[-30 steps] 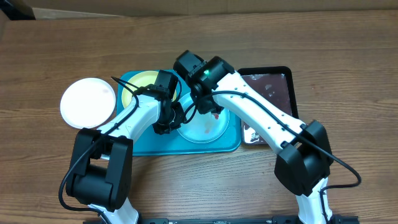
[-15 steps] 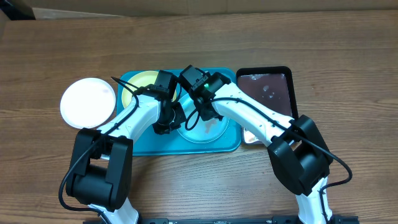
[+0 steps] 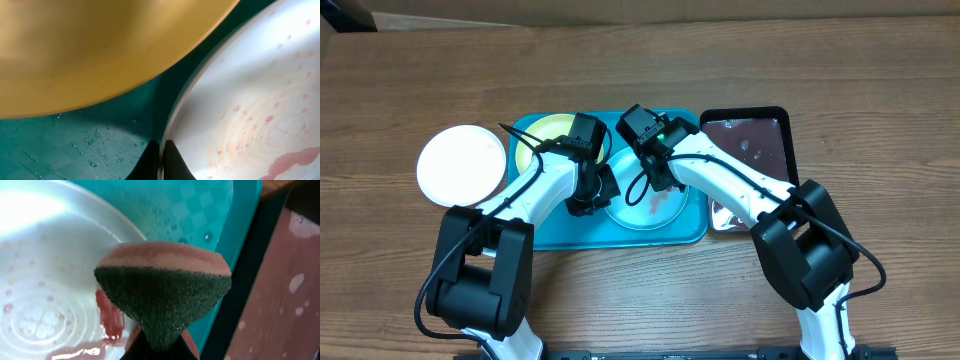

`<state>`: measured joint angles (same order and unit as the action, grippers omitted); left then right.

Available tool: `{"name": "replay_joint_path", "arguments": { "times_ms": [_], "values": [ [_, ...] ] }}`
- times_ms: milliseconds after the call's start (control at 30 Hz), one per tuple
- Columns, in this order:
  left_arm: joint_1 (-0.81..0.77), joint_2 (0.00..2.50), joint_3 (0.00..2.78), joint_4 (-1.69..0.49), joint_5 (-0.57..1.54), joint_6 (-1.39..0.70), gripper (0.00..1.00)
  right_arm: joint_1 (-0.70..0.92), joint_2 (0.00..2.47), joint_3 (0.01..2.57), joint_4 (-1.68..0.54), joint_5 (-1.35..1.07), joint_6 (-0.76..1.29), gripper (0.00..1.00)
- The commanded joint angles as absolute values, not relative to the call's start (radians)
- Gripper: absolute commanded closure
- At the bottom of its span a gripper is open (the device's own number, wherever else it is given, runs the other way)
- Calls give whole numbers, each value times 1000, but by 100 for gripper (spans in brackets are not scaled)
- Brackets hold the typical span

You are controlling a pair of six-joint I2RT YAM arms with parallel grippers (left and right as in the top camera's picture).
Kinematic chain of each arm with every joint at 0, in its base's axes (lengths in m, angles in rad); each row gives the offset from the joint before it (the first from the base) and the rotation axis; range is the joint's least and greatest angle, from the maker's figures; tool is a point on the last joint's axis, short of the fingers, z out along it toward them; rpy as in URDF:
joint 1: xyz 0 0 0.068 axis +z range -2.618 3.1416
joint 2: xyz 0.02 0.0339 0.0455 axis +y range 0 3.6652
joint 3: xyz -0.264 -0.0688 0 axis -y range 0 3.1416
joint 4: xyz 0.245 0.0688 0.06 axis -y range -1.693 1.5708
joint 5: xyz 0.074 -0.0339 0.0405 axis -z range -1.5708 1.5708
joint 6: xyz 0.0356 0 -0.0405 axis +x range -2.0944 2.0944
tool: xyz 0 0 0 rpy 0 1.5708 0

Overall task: Clean dirty plates on tray and stack at the side
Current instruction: 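Scrub the light-blue plate with the sponge while the left gripper holds it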

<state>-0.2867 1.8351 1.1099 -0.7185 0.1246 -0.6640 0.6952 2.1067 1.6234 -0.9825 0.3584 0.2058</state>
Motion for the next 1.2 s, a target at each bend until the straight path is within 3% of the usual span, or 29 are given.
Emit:
{"name": "replay_joint_path", "arguments": {
  "times_ms": [0, 333, 433, 500, 600, 667, 967, 1167],
  "values": [
    [-289, 1847, 1108, -728, 105, -685, 96, 694, 2104, 1600, -949, 350, 209, 96],
    [-289, 1847, 1108, -728, 105, -685, 96, 694, 2105, 1485, -848, 300, 209, 96],
    [-289, 1847, 1108, -728, 105, -685, 96, 694, 2105, 1471, -834, 263, 209, 76],
    [-289, 1847, 1108, -728, 105, -685, 96, 694, 2105, 1471, -834, 235, 210, 74],
    [-289, 1847, 1108, -729, 105, -685, 96, 694, 2105, 1471, -833, 231, 223, 78],
    [-289, 1847, 1108, -729, 105, -685, 96, 693, 2105, 1471, -828, 230, 240, 96],
    [-289, 1847, 1108, -728, 105, -685, 96, 693, 2107, 1470, -807, 170, 239, 96],
    [-289, 1847, 1108, -729, 105, -684, 96, 693, 2138, 1464, -795, 5, 239, 96]
  ]
}}
